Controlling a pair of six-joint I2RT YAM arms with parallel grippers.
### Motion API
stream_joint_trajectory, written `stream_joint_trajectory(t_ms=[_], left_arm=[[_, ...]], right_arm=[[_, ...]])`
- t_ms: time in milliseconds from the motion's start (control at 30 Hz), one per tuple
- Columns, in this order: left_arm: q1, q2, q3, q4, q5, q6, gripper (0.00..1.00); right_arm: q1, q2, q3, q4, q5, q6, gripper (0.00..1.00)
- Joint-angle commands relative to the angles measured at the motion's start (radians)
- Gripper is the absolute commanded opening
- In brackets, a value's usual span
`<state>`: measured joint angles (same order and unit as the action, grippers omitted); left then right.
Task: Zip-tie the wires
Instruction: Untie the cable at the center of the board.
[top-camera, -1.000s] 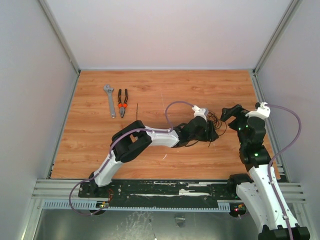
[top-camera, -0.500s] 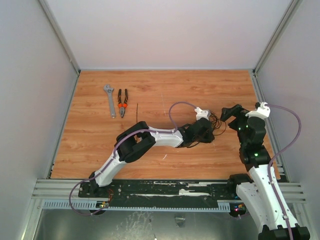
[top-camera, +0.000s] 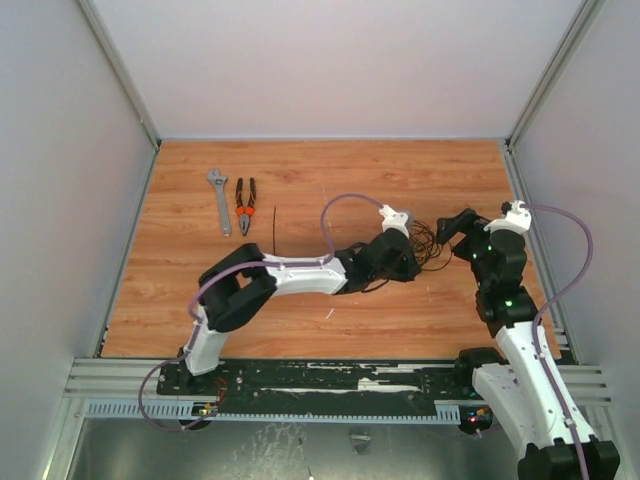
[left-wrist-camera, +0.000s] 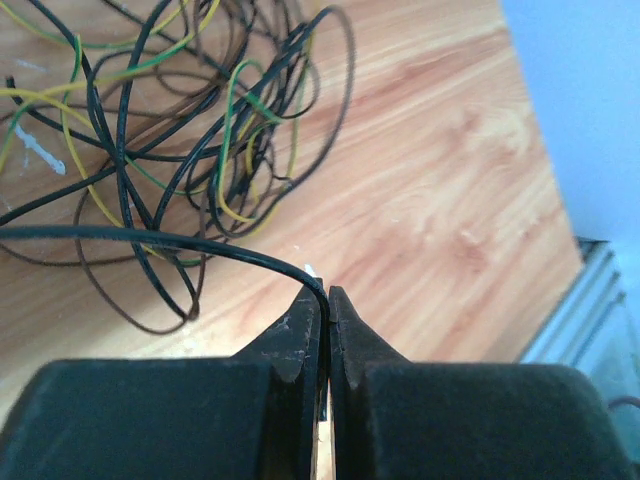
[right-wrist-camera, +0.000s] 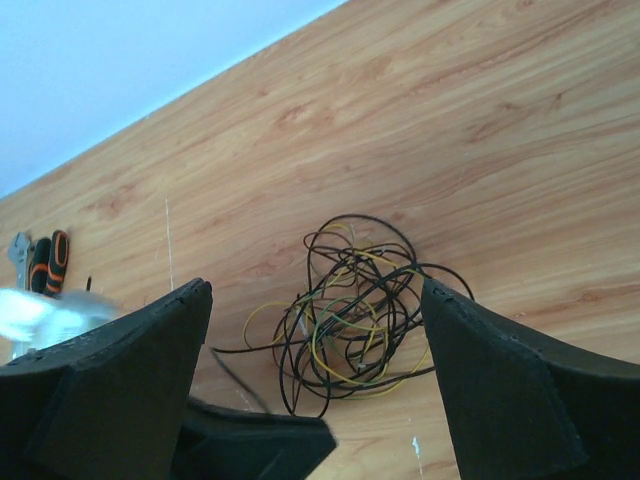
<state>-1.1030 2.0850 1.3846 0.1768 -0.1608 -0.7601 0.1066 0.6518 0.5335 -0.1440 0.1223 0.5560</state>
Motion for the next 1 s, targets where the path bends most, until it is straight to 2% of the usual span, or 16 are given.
stream_joint_trajectory(t_ms=[0,167,333,500,633,967], left_arm=[[-0.008,-0.181,-0.064,0.019,0.020,0.058,0.00],[0.028,-0.365,-0.151,-0.124,-0.004,0.095,0.00],[0.136,-0.540,-0.242,-0.143,0.096,0.133,0.00],[0.189,-0.594,-0.128,-0.241,0.156,0.252,0.00],[0.193,-0.589,0.010,-0.318,0.177,0.321,0.00],[0.194,-0.558,0.179,-0.324,0.287,0.365,0.00]], right_arm=[[0.004,0.047,0.012,0.019,-0.078,-0.025,0.86],[0.005,0.060,0.017,0.031,-0.087,-0.008,0.85],[0.010,0.101,-0.015,0.062,-0.148,0.020,0.85],[0.047,0.179,-0.040,0.117,-0.239,0.043,0.86],[0.099,0.260,-0.035,0.142,-0.250,0.030,0.91],[0.283,0.497,0.006,0.278,-0.219,0.090,0.94]])
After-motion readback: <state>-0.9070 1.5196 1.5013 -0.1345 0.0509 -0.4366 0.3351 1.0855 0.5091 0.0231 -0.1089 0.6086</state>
